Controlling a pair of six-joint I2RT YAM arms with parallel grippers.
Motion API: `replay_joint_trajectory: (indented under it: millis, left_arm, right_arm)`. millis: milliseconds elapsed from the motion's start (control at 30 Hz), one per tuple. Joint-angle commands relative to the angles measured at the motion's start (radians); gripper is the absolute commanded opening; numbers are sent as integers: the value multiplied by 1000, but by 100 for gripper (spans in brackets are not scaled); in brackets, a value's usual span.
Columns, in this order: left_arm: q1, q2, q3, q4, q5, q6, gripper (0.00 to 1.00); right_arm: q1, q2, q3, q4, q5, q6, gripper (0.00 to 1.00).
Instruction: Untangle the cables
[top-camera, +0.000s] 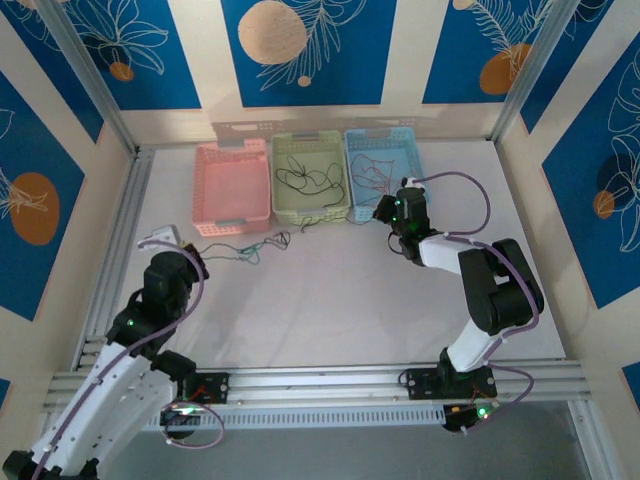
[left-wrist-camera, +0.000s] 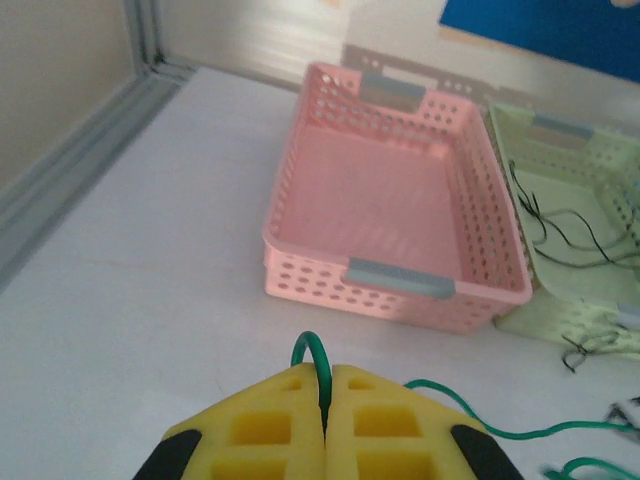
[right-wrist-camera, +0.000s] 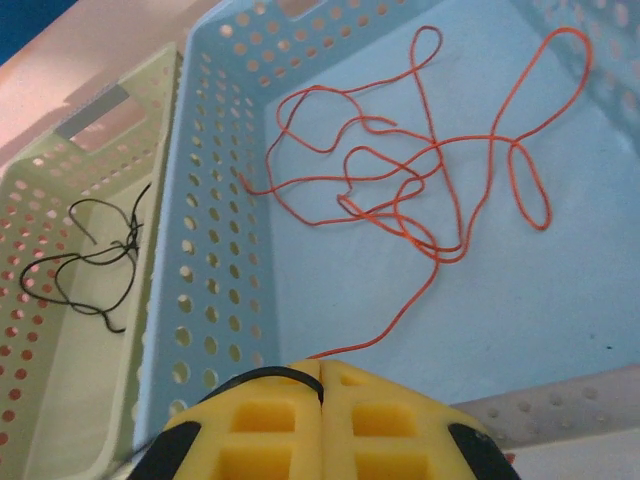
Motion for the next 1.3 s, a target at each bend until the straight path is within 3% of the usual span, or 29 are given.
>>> replay_joint_trajectory:
  millis: [0, 300, 433, 667, 900, 1067, 1267]
  left_arm:
    - [10, -62, 63, -56, -173, 46, 0]
    - [10, -231, 202, -179, -331, 69, 0]
    - [10, -271, 257, -183, -335, 99, 0]
    - [10, -179, 179, -112, -50, 45, 0]
    - [9, 30, -8, 115, 185, -26, 0]
    - [10, 194, -94, 301, 258, -44, 0]
    - [9, 336, -140, 446, 264, -19, 0]
  right_arm:
    - [-6, -11, -13, -18, 95, 27, 0]
    - [-59, -21, -32, -63, 129, 116, 0]
    - [-78, -22, -40, -61, 105, 136, 0]
    - [-56, -18, -34, -20, 27, 95, 0]
    - [25, -77, -44, 63, 47, -76, 0]
    - [98, -179, -34, 70, 58, -175, 0]
    - [190, -363, 10, -2, 64, -300, 0]
